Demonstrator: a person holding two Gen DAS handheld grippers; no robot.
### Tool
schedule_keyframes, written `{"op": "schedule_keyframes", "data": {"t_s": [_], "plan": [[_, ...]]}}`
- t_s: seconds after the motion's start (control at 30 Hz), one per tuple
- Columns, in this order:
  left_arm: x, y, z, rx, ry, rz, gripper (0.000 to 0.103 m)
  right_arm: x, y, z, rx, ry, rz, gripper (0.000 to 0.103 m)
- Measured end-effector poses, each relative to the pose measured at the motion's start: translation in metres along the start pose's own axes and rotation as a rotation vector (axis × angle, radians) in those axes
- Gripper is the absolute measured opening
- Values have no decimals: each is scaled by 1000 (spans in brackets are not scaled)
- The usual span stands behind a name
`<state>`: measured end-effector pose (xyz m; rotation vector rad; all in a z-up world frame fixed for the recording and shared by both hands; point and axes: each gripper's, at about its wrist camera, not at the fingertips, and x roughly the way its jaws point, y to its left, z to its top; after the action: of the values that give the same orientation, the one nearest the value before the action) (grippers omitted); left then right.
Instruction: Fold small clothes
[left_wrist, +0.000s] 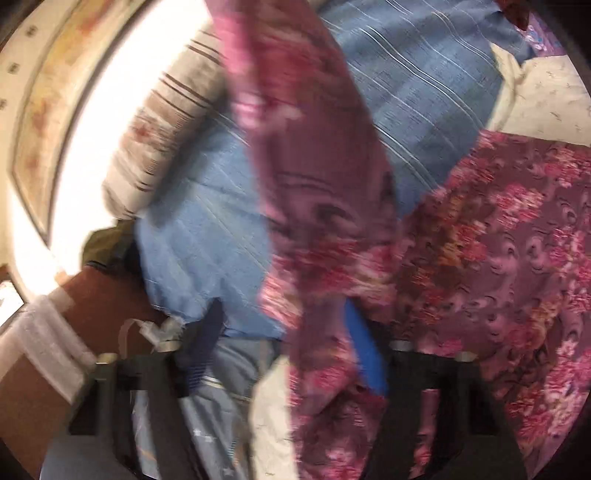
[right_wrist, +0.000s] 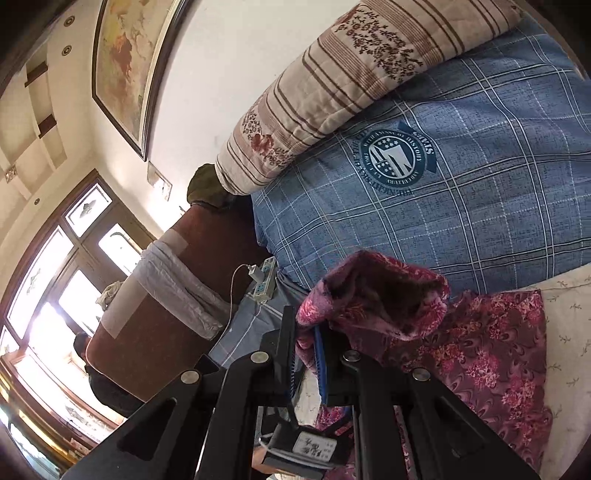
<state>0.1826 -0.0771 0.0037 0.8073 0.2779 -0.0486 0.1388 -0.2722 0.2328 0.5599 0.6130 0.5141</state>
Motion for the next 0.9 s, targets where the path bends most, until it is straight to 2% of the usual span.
{"op": "schedule_keyframes", "data": {"t_s": [0.03,0.07,0.13,0.2,0.23,0.3,0.33,0.37,0.4,0.47,0.6,0.67,0.73,0.77,0.8,0.9], "plan": [[1,-4,-1,11,25,-50,31,-1,-1,-1,-1,-2,-4,11],[3,-6,0,22,37,-66,30,-2,-2,-1,1,-4,-4,11],[0,-11,1,29,46,-83,30,-5,-4,-1,2,-6,1,11],[-3,-5,1,-18,58,-106,30,-10,-5,-2,-6,-12,1,11],[-5,1,0,-55,67,-137,30,-12,-5,-2,-10,-15,1,11],[-14,14,-6,-154,93,-250,32,-20,-8,-3,-24,-32,-6,11],[-16,20,-10,-195,107,-296,37,-24,-10,-3,-26,-44,-8,11],[-19,31,-18,-281,139,-378,47,-27,-14,-3,-22,-50,-12,11],[-19,41,-25,-355,173,-437,51,-30,-19,-4,-16,-55,-17,11],[-14,68,-46,-571,272,-587,61,-33,-34,-10,2,-52,-41,11],[8,102,-89,-972,470,-804,64,-26,-87,-45,89,33,-122,11],[17,107,-100,-1089,522,-847,64,-24,-116,-68,155,68,-161,13],[23,108,-105,-1169,562,-853,65,-22,-143,-86,226,92,-193,27],[29,107,-106,-1207,591,-859,68,-21,-155,-92,266,95,-202,41],[33,101,-105,-1232,614,-870,70,-20,-165,-98,304,100,-205,50],[51,91,-100,-1306,688,-904,73,-5,-198,-109,419,138,-219,52]]}}
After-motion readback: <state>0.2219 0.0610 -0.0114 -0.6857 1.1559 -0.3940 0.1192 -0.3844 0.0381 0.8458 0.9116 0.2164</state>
